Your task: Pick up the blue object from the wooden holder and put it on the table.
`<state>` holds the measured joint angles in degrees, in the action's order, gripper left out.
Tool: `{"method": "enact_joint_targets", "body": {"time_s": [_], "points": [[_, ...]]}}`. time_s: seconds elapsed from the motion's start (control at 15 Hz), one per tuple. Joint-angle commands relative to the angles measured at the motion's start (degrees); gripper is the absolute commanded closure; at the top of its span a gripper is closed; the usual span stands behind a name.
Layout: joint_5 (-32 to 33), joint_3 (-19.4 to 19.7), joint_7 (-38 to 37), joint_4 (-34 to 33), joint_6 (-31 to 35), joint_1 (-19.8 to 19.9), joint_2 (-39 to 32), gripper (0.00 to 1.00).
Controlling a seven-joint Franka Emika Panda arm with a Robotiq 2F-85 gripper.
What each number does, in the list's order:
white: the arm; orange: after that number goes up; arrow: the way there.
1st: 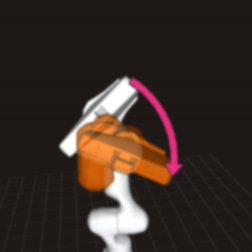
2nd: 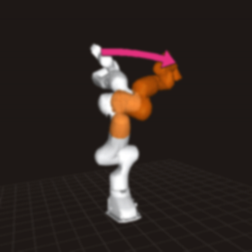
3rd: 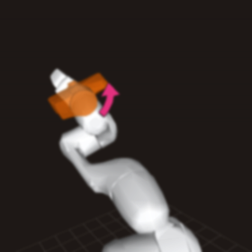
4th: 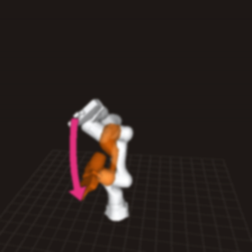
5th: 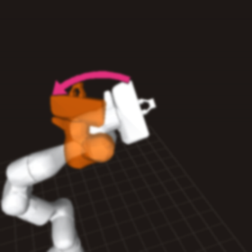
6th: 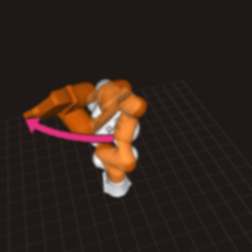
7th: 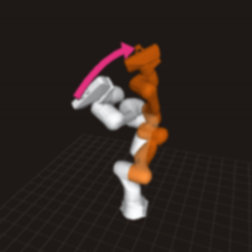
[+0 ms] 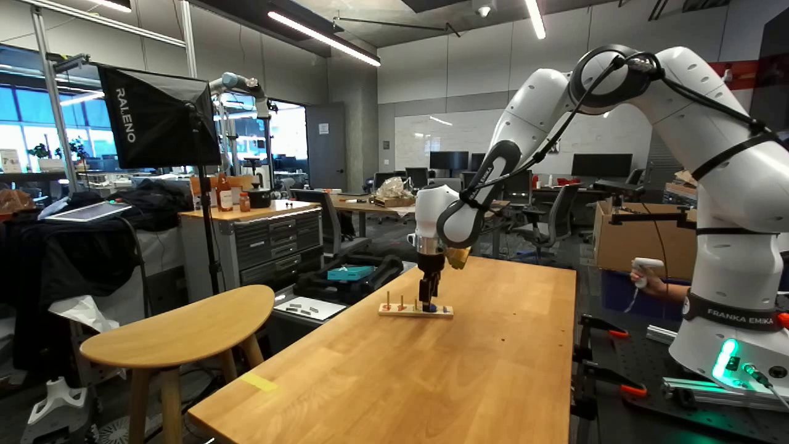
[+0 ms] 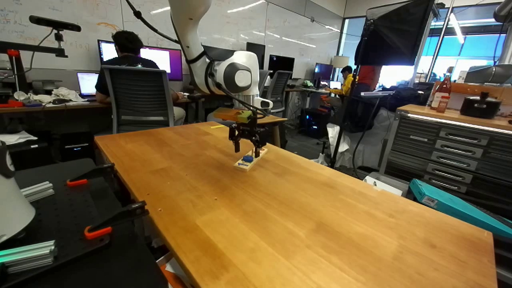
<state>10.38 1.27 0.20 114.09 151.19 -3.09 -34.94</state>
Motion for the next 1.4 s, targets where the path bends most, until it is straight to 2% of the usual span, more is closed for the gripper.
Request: {"method": "enact_joint_targets", "body": {"time_s": [0.0, 0.07, 0.2, 0.53, 0.8, 0.93, 1.0, 1.07, 1.13, 1.2, 1.33], "points": [[-0.2, 0.1, 1.0, -3.9, -0.9, -0.2, -2.9, 0.0], [-0.2, 0.1, 1.2, -4.2, -1.0, -0.1, -3.2, 0.25], [-0.3, 0.1, 1.2, -4.5, -1.1, -0.1, -3.6, 0.28], [-0.3, 0.1, 1.3, -4.7, -1.6, -0.2, -3.6, 0.67], [-0.2, 0.2, 1.3, -4.7, -2.1, -0.3, -3.2, 0.84], [-0.1, 0.3, 1.2, -4.9, -2.7, -0.3, -3.1, 0.86], [-0.1, 0.4, 1.1, -5.0, -3.0, -0.3, -3.1, 0.7], [-0.2, 0.4, 1.1, -5.1, -3.2, -0.2, -3.2, 0.5], [-0.1, 0.5, 1.0, -4.9, -3.3, -0.2, -3.1, 0.49], [-0.2, 0.4, 1.0, -4.9, -3.5, -0.2, -3.1, 0.44], [-0.2, 0.3, 1.2, -4.7, -4.3, -0.2, -2.9, 0.28]]}}
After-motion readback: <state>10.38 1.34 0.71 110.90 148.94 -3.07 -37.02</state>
